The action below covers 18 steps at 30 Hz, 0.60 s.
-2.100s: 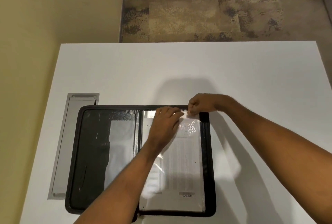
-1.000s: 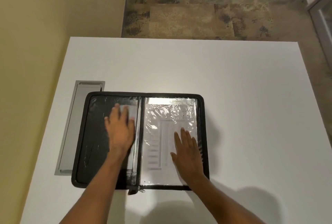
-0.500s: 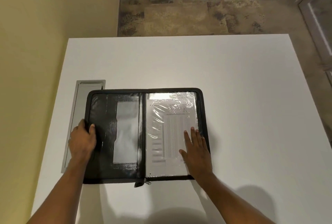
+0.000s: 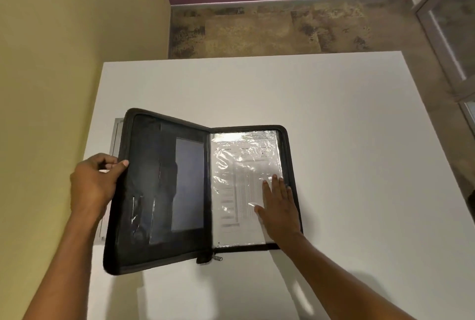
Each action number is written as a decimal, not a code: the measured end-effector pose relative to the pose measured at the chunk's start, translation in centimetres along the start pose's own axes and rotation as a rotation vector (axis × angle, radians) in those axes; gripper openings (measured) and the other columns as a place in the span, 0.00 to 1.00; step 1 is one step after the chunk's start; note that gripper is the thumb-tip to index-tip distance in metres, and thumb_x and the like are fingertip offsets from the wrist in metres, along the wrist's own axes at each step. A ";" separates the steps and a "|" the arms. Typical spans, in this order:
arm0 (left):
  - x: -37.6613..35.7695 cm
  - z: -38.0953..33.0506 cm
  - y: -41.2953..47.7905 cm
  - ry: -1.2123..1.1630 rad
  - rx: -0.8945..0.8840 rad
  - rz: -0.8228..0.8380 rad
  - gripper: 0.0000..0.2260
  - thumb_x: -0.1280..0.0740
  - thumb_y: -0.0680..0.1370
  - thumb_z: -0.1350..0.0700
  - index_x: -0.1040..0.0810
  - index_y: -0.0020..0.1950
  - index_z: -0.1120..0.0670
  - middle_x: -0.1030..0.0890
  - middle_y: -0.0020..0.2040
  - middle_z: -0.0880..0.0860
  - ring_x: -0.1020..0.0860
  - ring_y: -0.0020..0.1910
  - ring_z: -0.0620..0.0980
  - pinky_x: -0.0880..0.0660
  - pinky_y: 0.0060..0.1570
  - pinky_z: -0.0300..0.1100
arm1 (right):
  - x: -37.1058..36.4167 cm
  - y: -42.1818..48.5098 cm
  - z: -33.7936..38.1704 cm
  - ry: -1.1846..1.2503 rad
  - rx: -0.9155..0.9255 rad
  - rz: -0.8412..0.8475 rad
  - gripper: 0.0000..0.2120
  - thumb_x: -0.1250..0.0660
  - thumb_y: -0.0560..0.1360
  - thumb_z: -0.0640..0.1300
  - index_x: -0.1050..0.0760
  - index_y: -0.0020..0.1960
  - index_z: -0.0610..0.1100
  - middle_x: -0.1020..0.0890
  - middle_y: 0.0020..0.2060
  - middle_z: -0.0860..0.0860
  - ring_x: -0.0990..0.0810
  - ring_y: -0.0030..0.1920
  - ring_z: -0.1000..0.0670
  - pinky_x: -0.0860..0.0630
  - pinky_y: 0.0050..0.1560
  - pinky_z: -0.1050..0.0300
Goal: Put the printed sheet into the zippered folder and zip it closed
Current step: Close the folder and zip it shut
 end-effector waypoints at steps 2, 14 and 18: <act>0.0 -1.7 -0.8 -0.106 -0.003 0.052 0.09 0.21 0.74 0.49 0.18 0.42 0.52 0.18 0.39 0.48 0.23 0.34 0.51 0.25 0.34 0.37 | 1.9 -0.5 2.4 0.140 0.037 -0.061 0.35 0.46 0.86 0.59 0.55 0.85 0.45 0.57 0.85 0.45 0.60 0.84 0.45 0.55 0.84 0.45; -5.6 -11.1 -11.7 -0.505 -0.069 0.380 0.12 0.36 0.85 0.49 0.12 0.53 0.43 0.11 0.50 0.45 0.13 0.44 0.46 0.18 0.38 0.36 | 13.6 -5.9 14.8 0.925 0.248 -0.190 0.26 0.36 0.82 0.44 0.40 0.77 0.56 0.23 0.69 0.52 0.20 0.63 0.56 0.20 0.60 0.64; -9.5 -9.8 -14.7 -0.417 -0.193 0.525 0.15 0.33 0.84 0.51 0.20 0.70 0.39 0.20 0.69 0.38 0.23 0.67 0.36 0.23 0.65 0.40 | 13.9 -5.5 11.0 0.866 0.062 -0.163 0.30 0.44 0.82 0.34 0.41 0.80 0.53 0.24 0.71 0.50 0.21 0.66 0.49 0.21 0.65 0.48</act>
Point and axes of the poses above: each hand's wrist, its own y-axis towards the middle knuckle, its own x-axis out of the back of the hand, z = x × y, the point moved 1 cm from there along y, towards the middle knuckle
